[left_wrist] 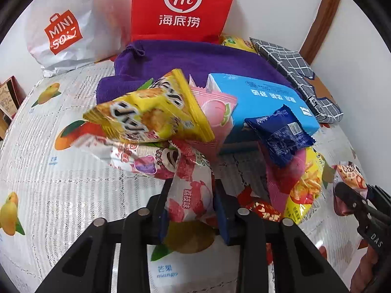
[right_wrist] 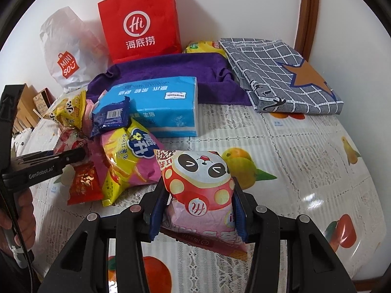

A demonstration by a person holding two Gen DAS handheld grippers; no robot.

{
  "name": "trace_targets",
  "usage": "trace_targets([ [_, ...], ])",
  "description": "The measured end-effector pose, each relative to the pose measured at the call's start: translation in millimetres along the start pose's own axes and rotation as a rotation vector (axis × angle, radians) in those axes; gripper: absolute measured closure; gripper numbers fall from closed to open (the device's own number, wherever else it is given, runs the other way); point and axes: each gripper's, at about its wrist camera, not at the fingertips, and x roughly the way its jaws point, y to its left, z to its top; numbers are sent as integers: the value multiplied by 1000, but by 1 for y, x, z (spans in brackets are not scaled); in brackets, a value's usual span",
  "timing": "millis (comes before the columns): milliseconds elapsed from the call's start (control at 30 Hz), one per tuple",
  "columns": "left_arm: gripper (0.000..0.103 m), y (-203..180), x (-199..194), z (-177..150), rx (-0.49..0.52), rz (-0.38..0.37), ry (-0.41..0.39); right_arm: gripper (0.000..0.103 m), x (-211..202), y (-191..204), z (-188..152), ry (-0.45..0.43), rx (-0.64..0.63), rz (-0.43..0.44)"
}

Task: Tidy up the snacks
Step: 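Lift both held packets and carry them over the purple towel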

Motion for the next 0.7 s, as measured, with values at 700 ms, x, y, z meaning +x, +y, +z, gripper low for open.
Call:
trace_targets([
  [700, 85, 28, -34, -15, -9, -94, -44, 55, -13, 41, 10, 3, -29, -7],
])
